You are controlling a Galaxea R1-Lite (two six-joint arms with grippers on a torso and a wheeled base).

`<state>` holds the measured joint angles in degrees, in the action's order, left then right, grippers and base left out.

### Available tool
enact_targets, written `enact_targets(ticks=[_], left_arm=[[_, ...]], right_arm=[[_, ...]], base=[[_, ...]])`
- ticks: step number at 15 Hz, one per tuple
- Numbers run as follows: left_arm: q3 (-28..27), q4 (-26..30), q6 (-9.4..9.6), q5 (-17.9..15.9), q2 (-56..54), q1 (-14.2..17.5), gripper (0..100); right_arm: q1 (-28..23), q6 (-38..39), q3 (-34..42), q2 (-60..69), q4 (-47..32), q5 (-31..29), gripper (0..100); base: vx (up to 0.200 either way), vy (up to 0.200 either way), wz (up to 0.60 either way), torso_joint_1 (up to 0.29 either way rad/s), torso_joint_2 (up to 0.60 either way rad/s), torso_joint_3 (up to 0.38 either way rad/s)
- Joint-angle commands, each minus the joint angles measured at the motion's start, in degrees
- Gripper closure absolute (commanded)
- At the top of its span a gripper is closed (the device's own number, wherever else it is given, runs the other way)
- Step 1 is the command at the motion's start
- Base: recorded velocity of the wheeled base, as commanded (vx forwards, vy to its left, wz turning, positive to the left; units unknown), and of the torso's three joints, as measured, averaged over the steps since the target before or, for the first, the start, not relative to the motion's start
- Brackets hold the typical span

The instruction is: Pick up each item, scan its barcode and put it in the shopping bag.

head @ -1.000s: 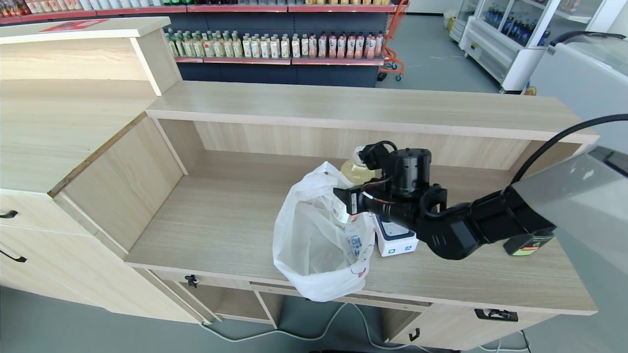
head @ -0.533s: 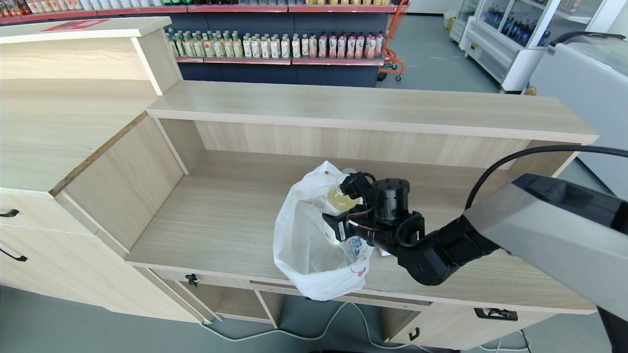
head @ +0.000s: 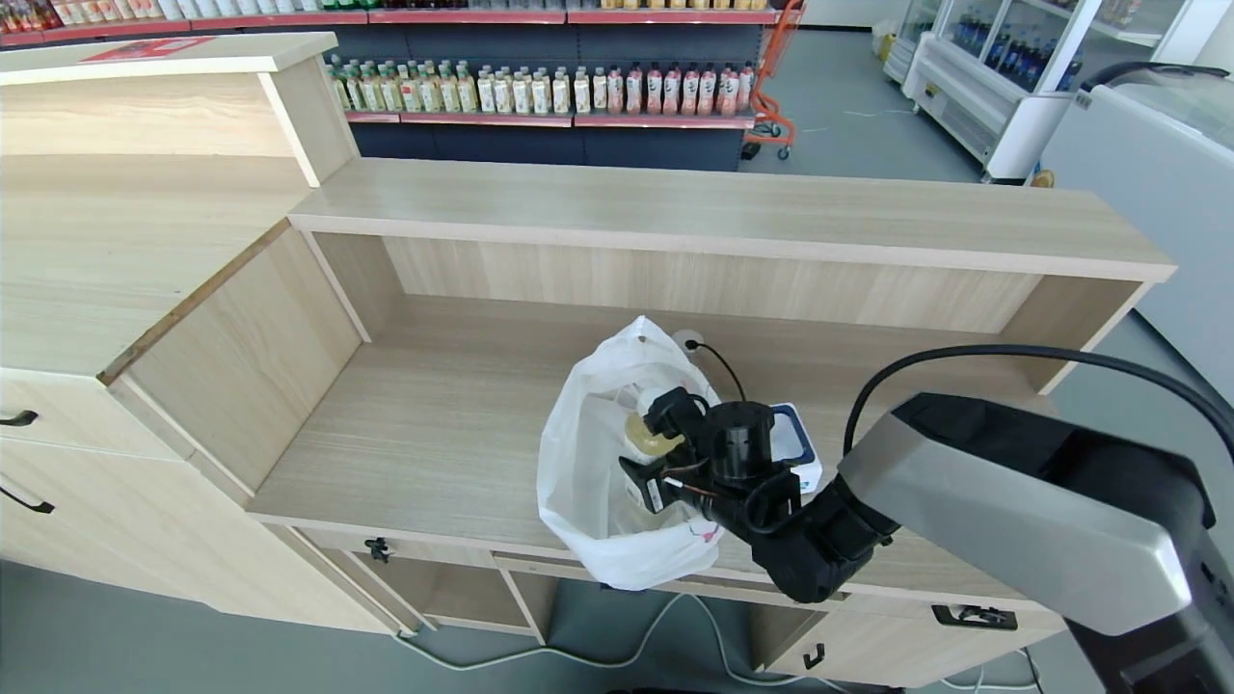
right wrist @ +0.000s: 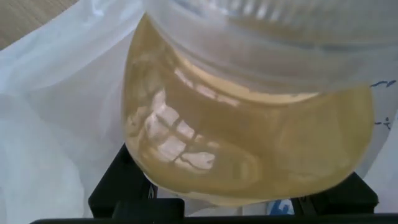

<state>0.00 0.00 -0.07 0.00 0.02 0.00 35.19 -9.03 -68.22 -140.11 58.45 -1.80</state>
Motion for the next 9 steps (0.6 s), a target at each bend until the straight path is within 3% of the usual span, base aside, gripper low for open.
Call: enact_targets(ticks=[1, 7, 8, 9], left_arm=[[0.0, 0.0, -0.01, 0.0, -0.02, 0.0, 0], [0.0, 0.0, -0.01, 0.0, -0.02, 0.0, 0], [0.0, 0.0, -0.01, 0.0, -0.02, 0.0, 0], [0.0, 0.0, 0.07, 0.0, -0.02, 0.0, 0]], right_arm=[[-0.04, -0.02, -0.16, -2.45, 0.52, -0.04, 100], [0.49, -1.51, -0.86, -5.26, 3.25, -0.31, 100], [0.58, -1.6, -0.95, -5.26, 3.16, -0.39, 0], [0.67, -1.6, -1.04, -5.09, 3.25, -0.39, 0]], base=[[0.0, 0.0, 0.0, 0.0, 0.0, 0.0], [0.0, 0.0, 0.0, 0.0, 0.0, 0.0], [0.0, 0.0, 0.0, 0.0, 0.0, 0.0], [0.0, 0.0, 0.0, 0.0, 0.0, 0.0]])
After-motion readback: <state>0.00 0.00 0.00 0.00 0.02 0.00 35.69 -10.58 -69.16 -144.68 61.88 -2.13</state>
